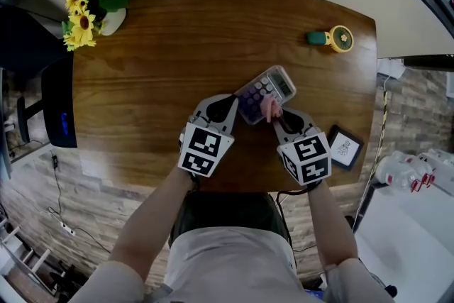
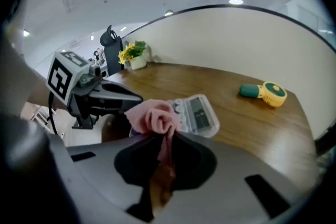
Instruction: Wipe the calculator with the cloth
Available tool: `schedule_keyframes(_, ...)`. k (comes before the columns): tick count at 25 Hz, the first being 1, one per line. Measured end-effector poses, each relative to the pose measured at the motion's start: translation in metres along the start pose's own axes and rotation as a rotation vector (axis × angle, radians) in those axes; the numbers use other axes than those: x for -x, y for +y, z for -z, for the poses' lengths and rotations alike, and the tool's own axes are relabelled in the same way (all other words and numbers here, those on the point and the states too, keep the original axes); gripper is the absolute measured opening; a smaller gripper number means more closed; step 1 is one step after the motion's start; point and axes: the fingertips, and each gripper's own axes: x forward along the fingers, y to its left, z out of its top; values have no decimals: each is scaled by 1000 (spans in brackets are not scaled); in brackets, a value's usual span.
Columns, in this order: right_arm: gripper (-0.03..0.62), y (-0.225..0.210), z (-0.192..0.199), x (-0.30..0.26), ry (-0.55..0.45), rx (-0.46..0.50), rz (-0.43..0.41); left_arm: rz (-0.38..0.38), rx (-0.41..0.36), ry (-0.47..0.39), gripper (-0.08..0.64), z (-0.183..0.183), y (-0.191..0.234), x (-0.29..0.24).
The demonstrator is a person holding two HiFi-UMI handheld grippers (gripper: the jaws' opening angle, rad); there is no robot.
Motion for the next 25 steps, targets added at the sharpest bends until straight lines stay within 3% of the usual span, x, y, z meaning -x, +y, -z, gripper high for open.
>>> schedule_keyframes(3, 41, -13, 25, 10, 79, -75, 14, 4, 4, 2, 2, 0, -1, -1)
schedule_keyframes(5, 41, -21, 23, 18, 69, -138, 20, 7, 5, 3, 2, 0, -1, -1)
schedule_keyframes(12, 41, -7, -72, 22, -172, -191, -28, 17, 33, 19, 2, 1, 1, -1)
schedule_keyframes(16, 41, 19, -101, -6, -212, -187, -75, 19, 43, 21, 2, 0, 3, -2)
schedule_keyframes(25, 40, 43, -49, -35, -90, -226, -53, 13, 1, 8, 2, 0, 0, -1)
